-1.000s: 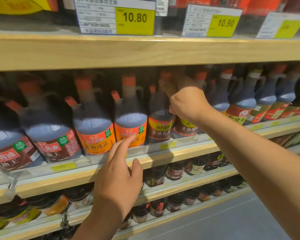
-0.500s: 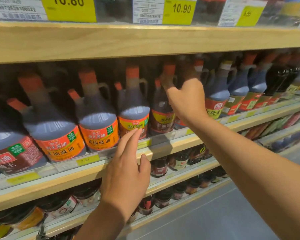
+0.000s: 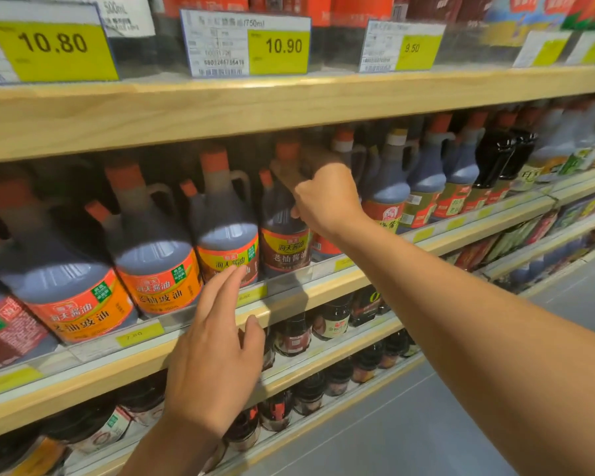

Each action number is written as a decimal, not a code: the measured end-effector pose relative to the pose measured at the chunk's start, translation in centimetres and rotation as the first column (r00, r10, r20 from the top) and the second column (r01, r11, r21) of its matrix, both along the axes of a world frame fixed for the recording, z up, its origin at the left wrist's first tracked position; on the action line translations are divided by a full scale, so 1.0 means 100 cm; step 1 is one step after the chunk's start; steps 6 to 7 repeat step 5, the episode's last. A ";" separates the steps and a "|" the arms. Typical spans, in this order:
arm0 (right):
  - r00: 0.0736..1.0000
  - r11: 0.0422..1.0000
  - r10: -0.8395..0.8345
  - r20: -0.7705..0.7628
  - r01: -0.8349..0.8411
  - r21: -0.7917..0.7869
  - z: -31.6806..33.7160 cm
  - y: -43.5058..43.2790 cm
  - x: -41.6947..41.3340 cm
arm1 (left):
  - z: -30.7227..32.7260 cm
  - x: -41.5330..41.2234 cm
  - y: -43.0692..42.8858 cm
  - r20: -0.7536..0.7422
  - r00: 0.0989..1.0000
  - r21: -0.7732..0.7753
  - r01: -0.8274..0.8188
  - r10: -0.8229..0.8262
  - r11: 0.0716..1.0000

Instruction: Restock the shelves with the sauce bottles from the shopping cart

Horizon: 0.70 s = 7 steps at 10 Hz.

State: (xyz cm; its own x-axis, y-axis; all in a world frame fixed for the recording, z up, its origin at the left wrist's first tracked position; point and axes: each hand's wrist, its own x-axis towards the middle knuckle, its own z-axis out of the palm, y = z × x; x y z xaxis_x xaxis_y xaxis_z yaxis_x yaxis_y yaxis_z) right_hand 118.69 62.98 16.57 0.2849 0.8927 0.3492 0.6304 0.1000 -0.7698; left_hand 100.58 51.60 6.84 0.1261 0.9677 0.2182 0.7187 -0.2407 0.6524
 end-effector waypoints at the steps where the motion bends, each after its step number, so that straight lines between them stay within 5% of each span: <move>1: 0.993 0.999 -0.030 0.117 0.034 -0.039 -0.009 -0.007 -0.003 | 0.015 -0.005 -0.003 -0.047 0.999 0.038 0.024 -0.022 0.999; 3: 0.982 0.998 0.048 0.183 -0.039 -0.053 -0.004 -0.048 0.000 | 0.053 -0.028 -0.012 -0.122 0.989 0.108 0.097 -0.084 0.989; 5: 0.854 0.959 0.198 0.481 -0.069 -0.274 0.006 -0.104 0.003 | 0.092 -0.050 -0.023 -0.407 0.911 0.142 0.131 -0.063 0.981; 7: 0.854 0.959 0.198 0.481 -0.069 -0.274 0.006 -0.104 0.003 | 0.092 -0.050 -0.023 -0.407 0.911 0.142 0.131 -0.063 0.981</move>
